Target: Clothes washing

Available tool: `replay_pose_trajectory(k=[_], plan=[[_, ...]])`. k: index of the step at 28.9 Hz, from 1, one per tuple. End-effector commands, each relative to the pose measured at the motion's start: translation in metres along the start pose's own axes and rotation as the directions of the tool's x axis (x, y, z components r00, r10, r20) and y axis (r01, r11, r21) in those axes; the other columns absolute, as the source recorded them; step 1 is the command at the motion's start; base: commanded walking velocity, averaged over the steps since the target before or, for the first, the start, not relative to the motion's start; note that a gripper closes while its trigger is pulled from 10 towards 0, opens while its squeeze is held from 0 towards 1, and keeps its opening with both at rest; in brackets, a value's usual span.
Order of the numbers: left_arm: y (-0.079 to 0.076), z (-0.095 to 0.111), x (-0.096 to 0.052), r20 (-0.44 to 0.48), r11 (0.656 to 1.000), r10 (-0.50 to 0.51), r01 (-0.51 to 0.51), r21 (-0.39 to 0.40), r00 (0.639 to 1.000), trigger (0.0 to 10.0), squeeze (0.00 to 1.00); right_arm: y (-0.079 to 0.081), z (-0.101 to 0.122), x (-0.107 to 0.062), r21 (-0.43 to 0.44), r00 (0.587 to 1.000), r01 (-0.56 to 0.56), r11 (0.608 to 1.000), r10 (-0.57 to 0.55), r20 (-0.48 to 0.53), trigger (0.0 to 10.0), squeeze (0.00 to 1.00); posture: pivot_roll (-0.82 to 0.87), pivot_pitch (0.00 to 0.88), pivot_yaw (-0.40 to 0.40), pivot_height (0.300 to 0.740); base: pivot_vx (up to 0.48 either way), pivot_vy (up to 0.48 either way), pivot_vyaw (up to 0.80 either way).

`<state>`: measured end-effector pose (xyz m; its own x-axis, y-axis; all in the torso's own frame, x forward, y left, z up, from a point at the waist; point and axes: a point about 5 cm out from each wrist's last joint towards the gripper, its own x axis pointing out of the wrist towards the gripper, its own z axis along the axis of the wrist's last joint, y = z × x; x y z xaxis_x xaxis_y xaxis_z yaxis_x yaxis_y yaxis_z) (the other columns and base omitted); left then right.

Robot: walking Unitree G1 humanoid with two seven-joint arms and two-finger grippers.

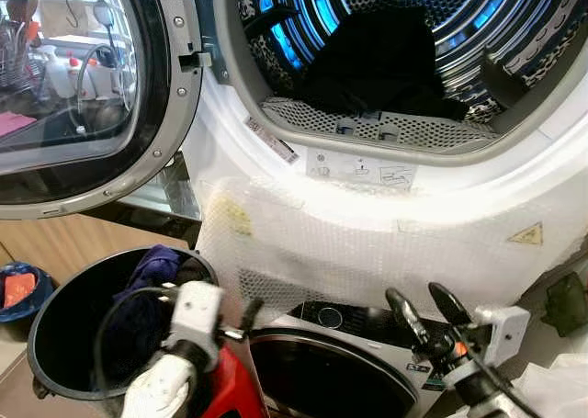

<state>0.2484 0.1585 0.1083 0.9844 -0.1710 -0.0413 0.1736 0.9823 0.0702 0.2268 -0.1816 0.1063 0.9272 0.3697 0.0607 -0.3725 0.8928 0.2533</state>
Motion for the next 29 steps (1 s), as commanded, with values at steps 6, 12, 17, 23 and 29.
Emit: replay_pose_trajectory(k=[6,12,17,23,29], plan=[[0.015,0.005,-0.013,0.041,0.986,0.164,-0.164,0.005,0.986,10.0,0.0,-0.002,-0.003,-0.003,-0.053,1.0,-0.018,0.998,0.017,-0.022,10.0,0.0,0.0,0.0,-0.021,0.74,0.0,0.0,0.0],[0.027,0.0,-0.022,0.012,0.972,0.231,-0.231,-0.034,0.973,10.0,0.0,0.002,-0.002,-0.001,-0.082,0.997,-0.071,0.994,0.069,-0.029,10.0,0.0,0.03,0.0,-0.039,0.74,0.0,0.0,0.0],[0.047,-0.012,-0.029,-0.041,0.949,0.308,-0.31,-0.059,0.951,10.0,0.0,0.006,-0.001,-0.002,-0.099,0.989,-0.141,0.985,0.136,-0.059,10.0,0.0,0.04,0.0,-0.054,0.74,0.0,0.0,0.0],[0.068,-0.019,-0.026,-0.063,0.927,0.366,-0.37,-0.065,0.928,10.0,0.0,0.006,0.0,0.001,-0.111,0.987,-0.155,0.982,0.148,-0.065,10.0,0.0,0.05,0.0,-0.067,0.74,0.0,0.0,0.0],[0.094,-0.033,-0.017,-0.108,0.911,0.403,-0.409,-0.04,0.909,10.0,0.0,0.015,0.008,0.001,-0.113,0.978,-0.206,0.972,0.199,-0.064,10.0,0.0,0.04,0.032,-0.079,0.74,0.0,0.0,0.0]])
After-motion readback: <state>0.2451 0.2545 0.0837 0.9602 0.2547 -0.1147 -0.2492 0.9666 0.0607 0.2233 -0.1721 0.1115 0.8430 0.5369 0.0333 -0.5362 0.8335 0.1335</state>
